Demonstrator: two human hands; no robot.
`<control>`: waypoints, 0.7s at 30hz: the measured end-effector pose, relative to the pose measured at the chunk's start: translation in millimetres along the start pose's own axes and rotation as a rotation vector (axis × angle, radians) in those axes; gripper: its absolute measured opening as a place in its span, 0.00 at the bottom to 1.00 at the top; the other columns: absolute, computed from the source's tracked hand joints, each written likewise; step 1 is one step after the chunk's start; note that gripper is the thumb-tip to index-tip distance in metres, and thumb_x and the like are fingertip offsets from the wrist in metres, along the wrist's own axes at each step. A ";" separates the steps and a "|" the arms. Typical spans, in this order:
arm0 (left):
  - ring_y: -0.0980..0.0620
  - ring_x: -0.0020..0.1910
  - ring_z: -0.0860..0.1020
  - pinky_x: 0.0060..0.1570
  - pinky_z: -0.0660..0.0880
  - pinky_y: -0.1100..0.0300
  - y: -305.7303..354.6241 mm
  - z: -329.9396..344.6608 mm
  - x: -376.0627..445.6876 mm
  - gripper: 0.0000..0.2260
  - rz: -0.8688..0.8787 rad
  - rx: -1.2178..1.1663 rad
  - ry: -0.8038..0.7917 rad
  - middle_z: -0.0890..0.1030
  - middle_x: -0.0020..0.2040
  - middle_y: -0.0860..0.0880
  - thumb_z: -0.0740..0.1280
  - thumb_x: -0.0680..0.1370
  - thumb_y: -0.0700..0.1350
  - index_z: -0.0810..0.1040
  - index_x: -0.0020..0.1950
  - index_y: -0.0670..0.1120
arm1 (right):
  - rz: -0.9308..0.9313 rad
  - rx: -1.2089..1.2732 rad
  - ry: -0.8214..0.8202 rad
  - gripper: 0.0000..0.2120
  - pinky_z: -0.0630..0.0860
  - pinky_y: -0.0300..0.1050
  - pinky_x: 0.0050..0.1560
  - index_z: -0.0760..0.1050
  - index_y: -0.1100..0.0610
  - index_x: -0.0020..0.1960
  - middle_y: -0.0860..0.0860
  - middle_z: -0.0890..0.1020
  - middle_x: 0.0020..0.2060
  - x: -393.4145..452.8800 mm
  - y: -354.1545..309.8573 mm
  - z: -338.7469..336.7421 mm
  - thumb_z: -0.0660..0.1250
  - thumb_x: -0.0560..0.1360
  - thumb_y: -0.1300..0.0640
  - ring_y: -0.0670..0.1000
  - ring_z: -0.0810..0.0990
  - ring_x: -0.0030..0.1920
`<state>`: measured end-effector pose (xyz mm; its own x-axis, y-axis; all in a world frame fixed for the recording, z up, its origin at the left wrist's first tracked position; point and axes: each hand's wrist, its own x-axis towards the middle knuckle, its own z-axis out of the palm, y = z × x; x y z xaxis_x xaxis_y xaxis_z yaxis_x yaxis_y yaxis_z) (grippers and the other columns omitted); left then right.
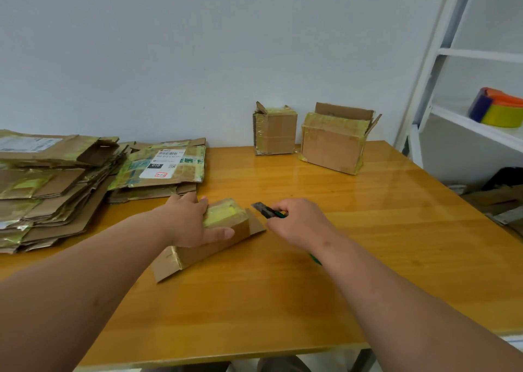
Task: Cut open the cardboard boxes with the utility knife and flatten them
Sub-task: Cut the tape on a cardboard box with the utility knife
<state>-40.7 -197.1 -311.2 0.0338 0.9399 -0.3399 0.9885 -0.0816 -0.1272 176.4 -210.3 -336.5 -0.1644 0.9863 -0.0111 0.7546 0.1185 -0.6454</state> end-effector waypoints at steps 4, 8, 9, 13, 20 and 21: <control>0.44 0.70 0.63 0.69 0.65 0.49 -10.2 -9.3 -4.0 0.42 0.067 -0.158 -0.079 0.61 0.74 0.48 0.66 0.73 0.66 0.52 0.80 0.51 | -0.005 -0.062 -0.081 0.15 0.78 0.51 0.44 0.79 0.56 0.61 0.56 0.83 0.53 3.1 -14.5 7.4 0.62 0.76 0.58 0.57 0.81 0.48; 0.47 0.62 0.69 0.62 0.71 0.52 -16.5 -13.6 -7.7 0.42 0.107 -0.105 0.056 0.67 0.64 0.48 0.74 0.68 0.62 0.61 0.77 0.50 | 0.004 -0.133 -0.080 0.17 0.80 0.54 0.55 0.76 0.53 0.65 0.55 0.81 0.58 6.0 -16.4 11.1 0.63 0.77 0.61 0.57 0.79 0.55; 0.47 0.62 0.69 0.62 0.71 0.52 -16.5 -13.0 -7.3 0.42 0.105 -0.071 0.092 0.67 0.64 0.48 0.74 0.68 0.63 0.61 0.77 0.50 | 0.002 -0.138 -0.068 0.17 0.80 0.54 0.55 0.76 0.52 0.65 0.54 0.81 0.58 6.5 -16.6 11.6 0.63 0.78 0.60 0.57 0.79 0.55; 0.50 0.55 0.70 0.54 0.74 0.54 -13.2 -11.7 -6.8 0.37 0.097 -0.035 0.210 0.69 0.57 0.51 0.75 0.65 0.65 0.70 0.68 0.50 | 0.008 -0.174 -0.026 0.17 0.80 0.51 0.49 0.78 0.52 0.64 0.54 0.82 0.54 9.2 -19.7 12.9 0.64 0.76 0.60 0.56 0.80 0.51; 0.48 0.57 0.71 0.53 0.74 0.54 -2.5 -4.9 -7.9 0.25 0.081 -0.247 0.309 0.69 0.60 0.50 0.73 0.69 0.62 0.68 0.61 0.55 | 0.049 -0.185 -0.012 0.14 0.73 0.44 0.32 0.80 0.54 0.59 0.53 0.81 0.41 15.3 -22.2 18.1 0.65 0.75 0.59 0.55 0.81 0.41; 0.48 0.56 0.73 0.52 0.73 0.55 -5.8 -5.3 -9.6 0.21 0.089 -0.408 0.246 0.70 0.60 0.50 0.71 0.73 0.59 0.68 0.61 0.55 | 0.054 -0.175 -0.008 0.13 0.74 0.45 0.33 0.80 0.55 0.59 0.53 0.82 0.41 15.0 -21.6 18.7 0.65 0.75 0.59 0.56 0.81 0.42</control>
<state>-45.9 -203.8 -302.2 0.1062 0.9896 -0.0966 0.9555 -0.0747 0.2854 145.8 -200.2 -337.1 -0.1256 0.9909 -0.0486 0.8613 0.0846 -0.5009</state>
